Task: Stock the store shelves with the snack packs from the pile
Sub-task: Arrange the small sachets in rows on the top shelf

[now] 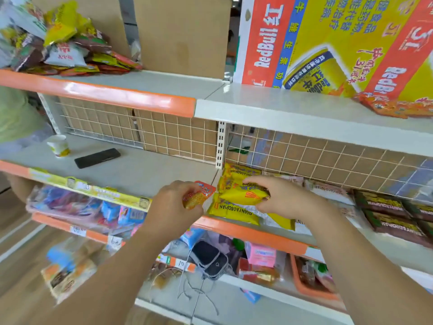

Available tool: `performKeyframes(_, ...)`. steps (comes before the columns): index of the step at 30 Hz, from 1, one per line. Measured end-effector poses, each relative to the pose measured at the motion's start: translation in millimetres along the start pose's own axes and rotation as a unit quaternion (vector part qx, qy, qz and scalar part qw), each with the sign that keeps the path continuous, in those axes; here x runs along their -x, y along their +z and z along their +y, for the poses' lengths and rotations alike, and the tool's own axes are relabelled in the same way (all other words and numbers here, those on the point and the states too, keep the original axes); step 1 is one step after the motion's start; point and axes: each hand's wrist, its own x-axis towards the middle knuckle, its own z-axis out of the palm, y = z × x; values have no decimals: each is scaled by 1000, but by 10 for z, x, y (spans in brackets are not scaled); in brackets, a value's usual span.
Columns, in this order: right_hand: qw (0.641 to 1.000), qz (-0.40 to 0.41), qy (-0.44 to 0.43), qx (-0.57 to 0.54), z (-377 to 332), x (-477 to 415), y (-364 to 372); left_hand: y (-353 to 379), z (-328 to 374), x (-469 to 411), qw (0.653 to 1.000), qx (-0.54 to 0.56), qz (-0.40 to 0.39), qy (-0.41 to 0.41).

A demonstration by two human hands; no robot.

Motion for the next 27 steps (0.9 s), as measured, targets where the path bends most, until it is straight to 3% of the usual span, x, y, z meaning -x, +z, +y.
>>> performKeyframes(8,999,16,14,-31,-131,-1189,584,255,-857,-286,997,28,2,-73)
performKeyframes(13,997,63,30,-30,-126,-1835,756,361,-1320,-564,997,29,-9,-77)
performKeyframes(23,988,127,20,81,-104,-2970,1034,959,-1794,-1187,999,-35,0,-35)
performKeyframes(27,984,127,-5,121,-58,-3319,1160,1062,-1975,-1271,998,-41,3,-53)
